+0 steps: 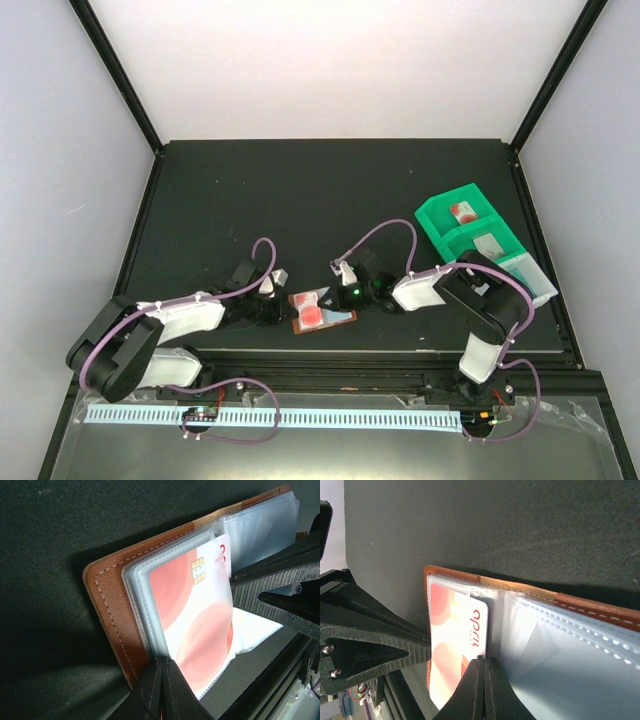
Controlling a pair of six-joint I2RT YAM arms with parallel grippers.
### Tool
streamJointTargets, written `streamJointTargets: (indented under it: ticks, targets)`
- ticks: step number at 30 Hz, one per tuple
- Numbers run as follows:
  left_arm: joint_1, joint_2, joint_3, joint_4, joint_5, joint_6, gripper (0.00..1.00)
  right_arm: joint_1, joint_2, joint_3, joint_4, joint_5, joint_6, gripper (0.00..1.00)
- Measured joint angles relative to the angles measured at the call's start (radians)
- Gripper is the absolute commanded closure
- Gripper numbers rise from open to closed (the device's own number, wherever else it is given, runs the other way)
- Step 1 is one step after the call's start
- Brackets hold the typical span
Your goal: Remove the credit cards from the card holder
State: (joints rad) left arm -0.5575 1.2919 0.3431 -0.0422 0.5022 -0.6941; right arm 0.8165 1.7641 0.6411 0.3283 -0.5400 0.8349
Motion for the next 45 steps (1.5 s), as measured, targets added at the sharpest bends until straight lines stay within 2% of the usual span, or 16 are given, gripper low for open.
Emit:
streamJointTargets:
  ticks: [19, 27, 30, 36, 42, 45]
  targets:
    - [0.000, 0.084, 0.050, 0.037, -0.002, 0.000, 0.98, -0.069, -0.060, 0.000, -0.108, 0.006, -0.105, 0.99]
    - [0.000, 0.083, 0.050, 0.036, -0.002, -0.006, 0.98, -0.071, -0.048, 0.000, -0.090, -0.023, -0.115, 0.85]
    - [0.000, 0.082, 0.050, 0.037, -0.003, -0.011, 0.98, -0.072, -0.031, -0.008, -0.053, -0.040, -0.105, 0.83]
    - [0.000, 0.082, 0.049, 0.039, -0.003, -0.018, 0.98, -0.072, -0.009, -0.021, 0.002, -0.063, -0.093, 0.86]
    - [0.000, 0.082, 0.046, 0.044, -0.002, -0.025, 0.99, -0.080, -0.003, -0.022, 0.008, -0.066, -0.096, 0.99]
    - [0.000, 0.081, 0.046, 0.045, -0.003, -0.028, 0.98, -0.090, -0.009, -0.027, 0.009, -0.071, -0.096, 0.99]
